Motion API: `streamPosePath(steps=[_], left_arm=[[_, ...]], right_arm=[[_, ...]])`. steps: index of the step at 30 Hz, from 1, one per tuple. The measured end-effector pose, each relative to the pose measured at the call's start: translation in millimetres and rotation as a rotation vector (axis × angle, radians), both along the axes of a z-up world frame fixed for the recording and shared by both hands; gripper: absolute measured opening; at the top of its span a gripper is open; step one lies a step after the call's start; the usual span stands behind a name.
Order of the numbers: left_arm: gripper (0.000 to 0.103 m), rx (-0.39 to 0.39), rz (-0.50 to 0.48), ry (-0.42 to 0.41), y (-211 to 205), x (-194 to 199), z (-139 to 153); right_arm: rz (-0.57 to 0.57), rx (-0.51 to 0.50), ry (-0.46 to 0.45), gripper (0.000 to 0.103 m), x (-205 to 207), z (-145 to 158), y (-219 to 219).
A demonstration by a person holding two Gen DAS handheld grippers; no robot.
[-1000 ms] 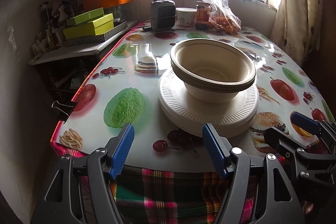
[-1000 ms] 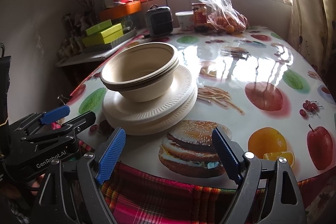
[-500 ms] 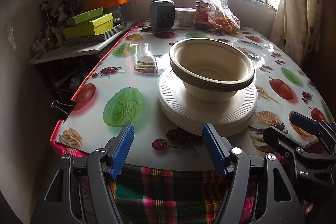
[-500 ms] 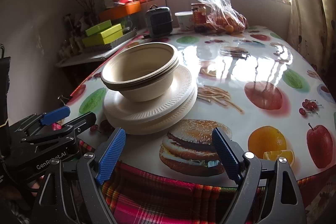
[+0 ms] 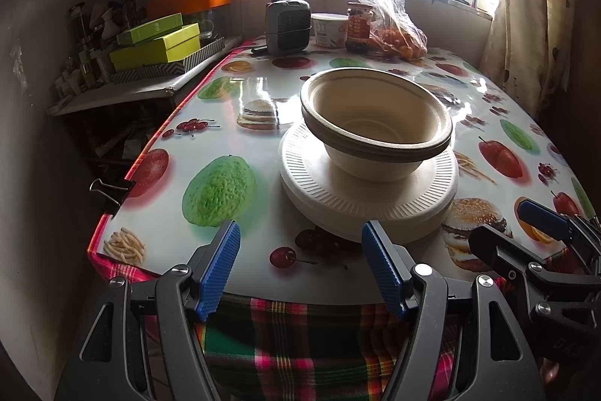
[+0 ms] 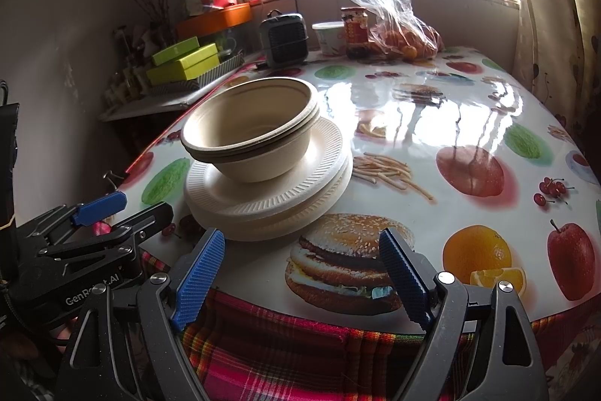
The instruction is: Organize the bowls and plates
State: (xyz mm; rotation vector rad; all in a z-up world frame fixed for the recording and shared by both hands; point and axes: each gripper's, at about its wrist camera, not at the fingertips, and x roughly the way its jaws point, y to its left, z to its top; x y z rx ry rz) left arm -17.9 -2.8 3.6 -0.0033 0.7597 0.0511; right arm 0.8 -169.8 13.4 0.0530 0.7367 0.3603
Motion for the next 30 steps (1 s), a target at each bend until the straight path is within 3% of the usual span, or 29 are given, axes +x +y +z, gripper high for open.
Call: streamPosePath(steps=[30], left_arm=[[0.068,-0.014,-0.007,0.007,-2.1,0.5,-0.8]], right_arm=[[0.000,0.001,0.000,0.085,0.0,0.1,-0.4]])
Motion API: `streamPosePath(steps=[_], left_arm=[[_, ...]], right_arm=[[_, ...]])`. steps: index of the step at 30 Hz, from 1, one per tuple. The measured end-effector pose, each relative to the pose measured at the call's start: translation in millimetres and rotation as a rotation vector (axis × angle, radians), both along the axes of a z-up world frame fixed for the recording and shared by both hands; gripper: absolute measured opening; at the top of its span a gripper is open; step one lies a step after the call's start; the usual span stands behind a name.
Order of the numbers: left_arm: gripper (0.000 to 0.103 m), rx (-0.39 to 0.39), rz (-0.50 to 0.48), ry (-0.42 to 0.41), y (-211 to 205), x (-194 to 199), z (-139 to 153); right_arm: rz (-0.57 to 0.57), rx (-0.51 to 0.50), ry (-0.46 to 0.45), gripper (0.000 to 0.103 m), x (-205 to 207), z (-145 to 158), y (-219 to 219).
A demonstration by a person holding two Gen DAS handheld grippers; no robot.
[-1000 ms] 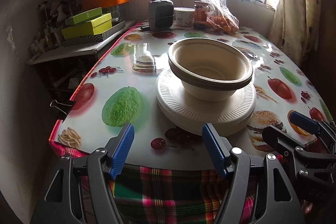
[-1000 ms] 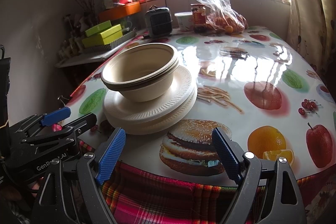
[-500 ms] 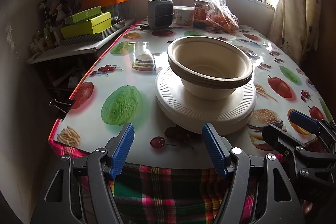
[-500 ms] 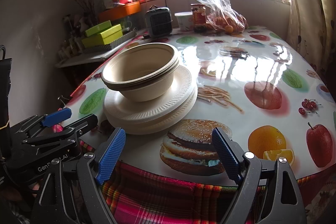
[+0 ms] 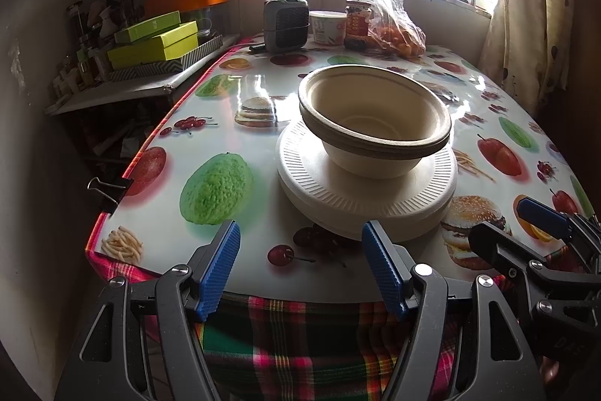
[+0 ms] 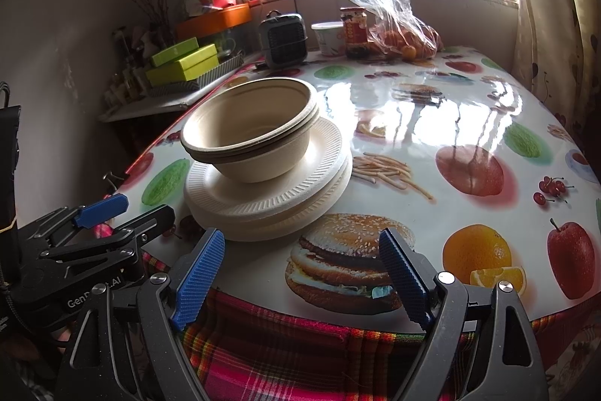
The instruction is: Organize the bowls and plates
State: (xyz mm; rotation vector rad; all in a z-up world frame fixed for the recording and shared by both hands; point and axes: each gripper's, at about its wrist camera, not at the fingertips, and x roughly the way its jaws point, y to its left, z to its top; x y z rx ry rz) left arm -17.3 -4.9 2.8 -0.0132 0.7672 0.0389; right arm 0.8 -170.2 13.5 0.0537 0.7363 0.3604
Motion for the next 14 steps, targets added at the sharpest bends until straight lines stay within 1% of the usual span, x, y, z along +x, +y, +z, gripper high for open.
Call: streamPosePath(steps=[6,14], left_arm=[[0.068,-0.003,-0.005,-0.009,1.4,-0.3,1.9],[0.068,-0.016,0.002,0.001,5.3,3.9,1.1]], right_arm=[[-0.002,0.001,0.001,0.085,0.1,0.5,-0.4],[-0.003,0.002,0.002,0.085,0.3,0.7,-1.6]])
